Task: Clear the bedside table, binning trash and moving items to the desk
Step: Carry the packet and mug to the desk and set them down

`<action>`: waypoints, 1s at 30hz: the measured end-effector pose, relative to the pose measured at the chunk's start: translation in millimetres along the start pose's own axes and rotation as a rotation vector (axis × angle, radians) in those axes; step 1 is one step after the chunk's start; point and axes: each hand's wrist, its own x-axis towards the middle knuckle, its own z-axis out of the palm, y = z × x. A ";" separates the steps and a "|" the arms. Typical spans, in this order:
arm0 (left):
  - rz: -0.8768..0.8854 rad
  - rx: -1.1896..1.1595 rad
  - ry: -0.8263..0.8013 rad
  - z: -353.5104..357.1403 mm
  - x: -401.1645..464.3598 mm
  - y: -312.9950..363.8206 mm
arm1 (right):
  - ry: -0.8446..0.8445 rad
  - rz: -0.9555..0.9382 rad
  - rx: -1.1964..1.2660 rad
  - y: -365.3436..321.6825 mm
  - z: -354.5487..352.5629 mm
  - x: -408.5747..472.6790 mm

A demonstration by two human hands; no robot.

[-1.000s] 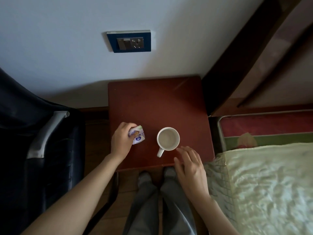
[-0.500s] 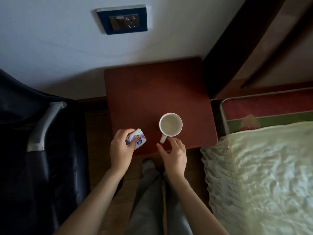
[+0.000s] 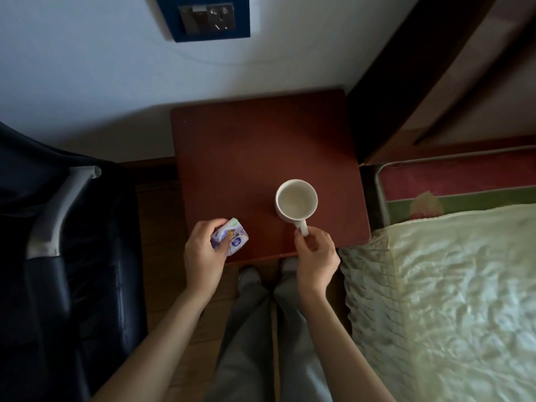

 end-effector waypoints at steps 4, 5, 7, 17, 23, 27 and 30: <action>-0.003 -0.030 0.004 -0.2 -4.0 5.3 | -0.025 -0.099 0.006 -17.0 -4.7 20.4; -0.005 -0.037 0.005 -1.1 -5.0 6.9 | -0.030 -0.117 0.012 -23.0 -4.4 25.3; -0.010 -0.037 0.010 -3.5 -7.5 10.1 | -0.049 -0.144 0.014 -36.3 -4.5 34.4; -0.051 -0.135 0.106 -65.9 -28.7 60.9 | -0.084 -0.381 -0.127 -99.0 -81.8 16.6; -0.049 -0.227 0.191 -133.6 -51.7 117.0 | -0.140 -0.457 -0.122 -160.0 -148.8 -21.5; -0.021 -0.260 0.251 -188.4 -69.0 145.0 | -0.196 -0.492 -0.092 -195.8 -179.0 -46.7; -0.044 -0.318 0.301 -228.4 -84.2 168.2 | -0.251 -0.516 -0.054 -225.2 -199.8 -63.3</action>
